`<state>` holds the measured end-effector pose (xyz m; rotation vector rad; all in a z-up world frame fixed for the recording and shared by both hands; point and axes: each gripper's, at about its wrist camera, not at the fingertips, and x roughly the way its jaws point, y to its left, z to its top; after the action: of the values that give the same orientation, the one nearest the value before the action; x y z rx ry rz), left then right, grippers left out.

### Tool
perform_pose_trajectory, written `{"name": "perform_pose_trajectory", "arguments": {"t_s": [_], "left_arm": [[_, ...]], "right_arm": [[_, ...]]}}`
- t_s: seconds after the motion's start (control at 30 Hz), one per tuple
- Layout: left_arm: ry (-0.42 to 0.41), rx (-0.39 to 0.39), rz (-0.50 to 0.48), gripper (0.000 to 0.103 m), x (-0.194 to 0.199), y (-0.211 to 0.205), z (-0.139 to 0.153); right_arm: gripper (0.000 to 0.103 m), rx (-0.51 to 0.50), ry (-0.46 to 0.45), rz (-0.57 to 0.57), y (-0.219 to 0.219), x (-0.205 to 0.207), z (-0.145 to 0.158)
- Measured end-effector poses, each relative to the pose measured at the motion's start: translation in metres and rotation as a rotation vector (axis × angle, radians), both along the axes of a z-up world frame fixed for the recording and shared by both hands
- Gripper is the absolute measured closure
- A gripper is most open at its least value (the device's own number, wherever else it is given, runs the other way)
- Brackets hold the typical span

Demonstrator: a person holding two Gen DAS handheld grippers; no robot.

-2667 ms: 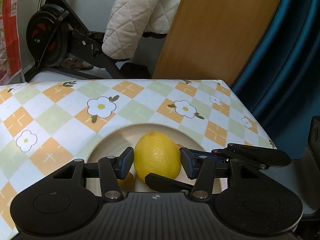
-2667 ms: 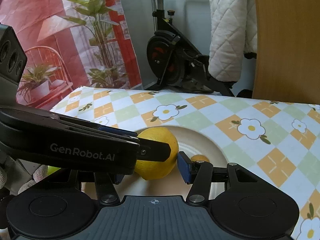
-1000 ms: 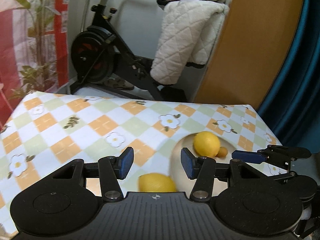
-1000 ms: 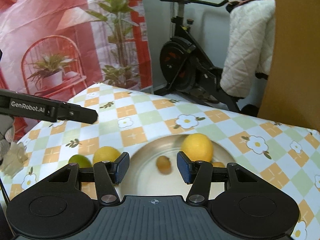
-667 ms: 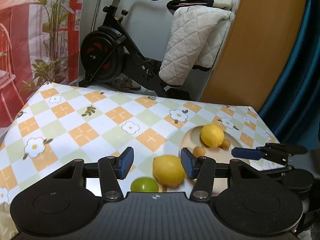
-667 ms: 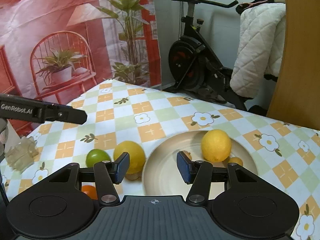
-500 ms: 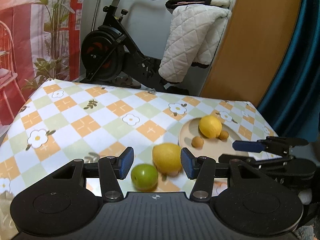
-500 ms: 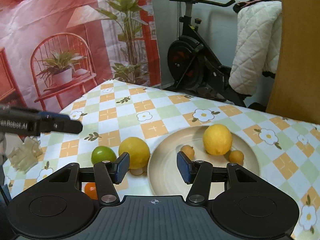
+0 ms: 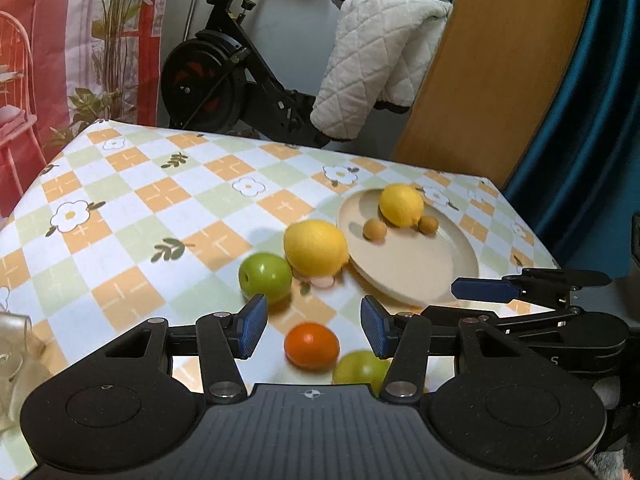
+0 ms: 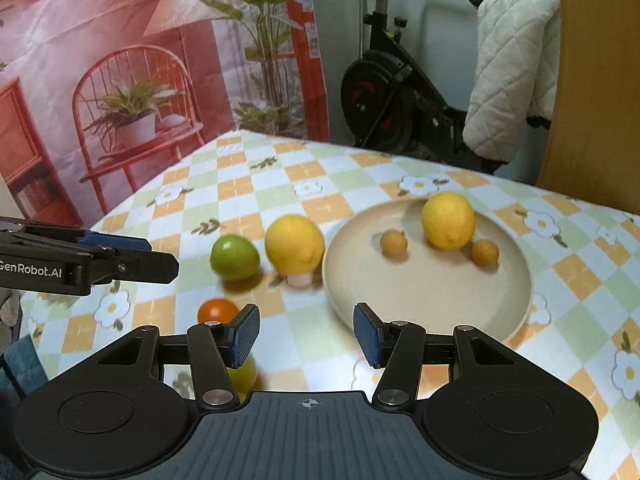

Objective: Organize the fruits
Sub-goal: 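Withdraw both tools from the plate toward the row of fruits, then close both grippers together around a dark orange citrus fruit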

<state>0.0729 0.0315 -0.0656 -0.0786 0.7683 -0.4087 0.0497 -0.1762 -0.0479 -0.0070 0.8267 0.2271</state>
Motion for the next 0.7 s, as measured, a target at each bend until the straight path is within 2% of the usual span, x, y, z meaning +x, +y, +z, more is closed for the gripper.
{"name": "perform_pose_trajectory", "arguments": {"t_s": [0.37, 0.7], "left_arm": [[0.025, 0.015, 0.000, 0.050, -0.014, -0.003, -0.010], [0.062, 0.008, -0.026, 0.050, -0.019, -0.010, -0.019]], "right_arm": [[0.060, 0.004, 0.071, 0.027, 0.001, -0.018, -0.010], [0.061, 0.021, 0.117, 0.061, 0.008, -0.024, -0.018]]}}
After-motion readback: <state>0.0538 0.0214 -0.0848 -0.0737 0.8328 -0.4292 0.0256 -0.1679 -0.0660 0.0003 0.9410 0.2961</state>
